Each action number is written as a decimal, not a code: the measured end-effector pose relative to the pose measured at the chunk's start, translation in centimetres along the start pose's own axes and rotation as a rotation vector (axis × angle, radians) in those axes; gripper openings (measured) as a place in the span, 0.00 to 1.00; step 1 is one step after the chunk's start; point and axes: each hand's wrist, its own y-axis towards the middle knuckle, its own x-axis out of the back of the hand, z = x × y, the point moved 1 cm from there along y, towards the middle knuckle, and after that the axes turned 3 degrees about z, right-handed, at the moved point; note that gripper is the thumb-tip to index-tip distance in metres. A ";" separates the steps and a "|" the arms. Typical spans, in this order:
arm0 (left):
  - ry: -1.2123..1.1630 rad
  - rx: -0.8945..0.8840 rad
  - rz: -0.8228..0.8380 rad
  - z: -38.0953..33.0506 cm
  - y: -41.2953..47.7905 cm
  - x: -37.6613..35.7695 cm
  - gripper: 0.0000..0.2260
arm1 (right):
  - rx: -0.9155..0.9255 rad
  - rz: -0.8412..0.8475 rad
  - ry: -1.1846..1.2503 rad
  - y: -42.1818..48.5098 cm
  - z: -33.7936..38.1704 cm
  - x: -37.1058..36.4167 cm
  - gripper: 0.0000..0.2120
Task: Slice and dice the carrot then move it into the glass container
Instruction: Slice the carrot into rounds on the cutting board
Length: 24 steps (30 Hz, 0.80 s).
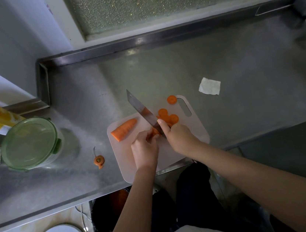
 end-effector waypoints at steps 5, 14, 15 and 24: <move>0.010 0.014 -0.002 -0.1 0.1 0.0 0.07 | -0.096 0.002 0.075 -1.8 -2.0 0.3 0.25; -0.007 0.054 0.006 -0.4 0.1 0.2 0.08 | -0.129 -0.016 0.090 -1.9 -1.8 0.2 0.25; -0.006 0.054 0.003 -0.5 0.0 0.3 0.08 | -0.077 -0.017 0.086 -1.9 -1.2 0.2 0.23; -0.043 0.059 0.009 -0.3 -0.2 0.2 0.10 | -0.150 -0.012 -0.010 1.4 -0.5 -2.0 0.28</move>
